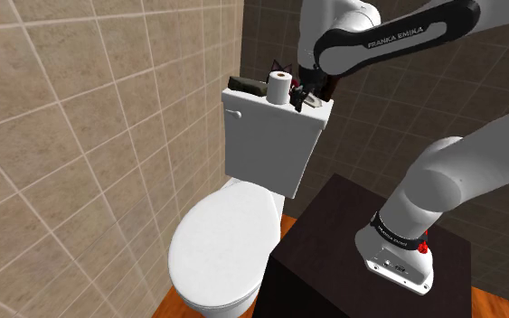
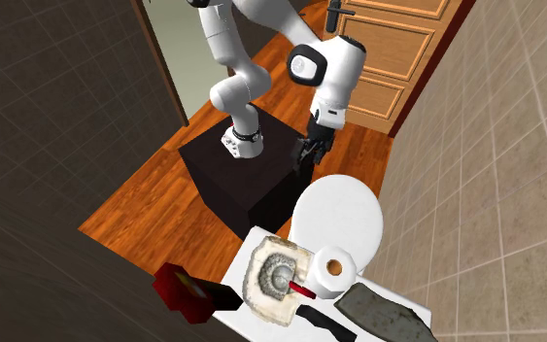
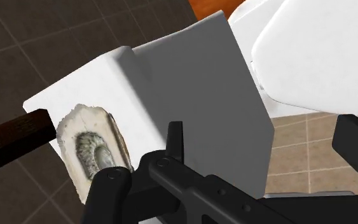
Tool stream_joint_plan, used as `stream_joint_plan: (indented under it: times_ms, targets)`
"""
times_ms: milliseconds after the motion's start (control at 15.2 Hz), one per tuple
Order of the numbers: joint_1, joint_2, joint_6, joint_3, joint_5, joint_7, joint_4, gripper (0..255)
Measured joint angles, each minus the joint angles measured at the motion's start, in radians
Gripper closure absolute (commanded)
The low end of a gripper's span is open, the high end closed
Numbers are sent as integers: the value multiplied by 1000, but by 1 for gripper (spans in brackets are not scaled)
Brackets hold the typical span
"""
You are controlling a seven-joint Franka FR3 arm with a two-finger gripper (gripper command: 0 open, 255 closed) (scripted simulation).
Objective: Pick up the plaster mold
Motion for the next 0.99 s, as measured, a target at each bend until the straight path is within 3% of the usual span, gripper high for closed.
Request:
stream_joint_plan:
  times_ms: [528, 990]
  targets:
    - [-166, 241, 213, 63, -406, 269, 61, 0]
    - [-251, 451, 213, 83, -796, 540, 217, 0]
